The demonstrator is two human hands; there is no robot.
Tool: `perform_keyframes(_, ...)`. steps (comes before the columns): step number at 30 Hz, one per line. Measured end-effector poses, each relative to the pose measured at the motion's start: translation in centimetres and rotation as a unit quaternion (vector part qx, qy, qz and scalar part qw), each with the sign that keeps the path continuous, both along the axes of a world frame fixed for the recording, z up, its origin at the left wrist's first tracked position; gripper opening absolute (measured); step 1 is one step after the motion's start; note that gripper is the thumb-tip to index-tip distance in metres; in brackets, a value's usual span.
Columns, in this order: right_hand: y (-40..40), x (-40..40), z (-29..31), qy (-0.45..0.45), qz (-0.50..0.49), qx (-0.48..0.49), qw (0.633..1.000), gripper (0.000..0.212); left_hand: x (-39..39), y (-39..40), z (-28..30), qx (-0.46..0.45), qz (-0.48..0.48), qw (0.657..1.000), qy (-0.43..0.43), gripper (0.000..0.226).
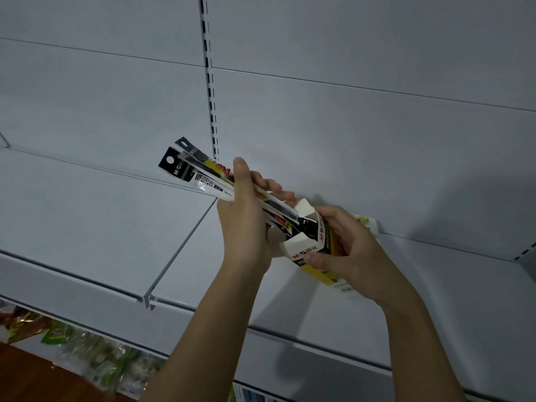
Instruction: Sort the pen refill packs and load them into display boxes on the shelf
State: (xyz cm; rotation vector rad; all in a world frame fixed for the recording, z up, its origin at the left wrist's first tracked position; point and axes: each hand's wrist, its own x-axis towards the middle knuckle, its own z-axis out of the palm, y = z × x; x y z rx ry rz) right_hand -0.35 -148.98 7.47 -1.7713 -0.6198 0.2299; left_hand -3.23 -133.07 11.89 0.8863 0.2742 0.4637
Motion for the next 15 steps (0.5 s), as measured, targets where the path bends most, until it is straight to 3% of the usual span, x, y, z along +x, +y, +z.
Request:
perform_keyframes(3, 0.0, 0.0, 0.0, 0.003, 0.001, 0.014, 1.0, 0.06, -0.5, -0.4, 0.2, 0.038, -0.001, 0.999, 0.023, 0.046)
perform_keyframes(9, 0.2, 0.1, -0.4, 0.008, 0.008, 0.011, 1.0, 0.064, -0.7, -1.0, 0.6, 0.013, -0.009, 1.0, 0.009, 0.043)
perform_keyframes(15, 0.9, -0.1, -0.5, 0.002, 0.015, 0.008, 1.0, 0.058, -0.8, -1.3, 0.5, 0.184, 0.03, 0.982, 0.039, 0.046)
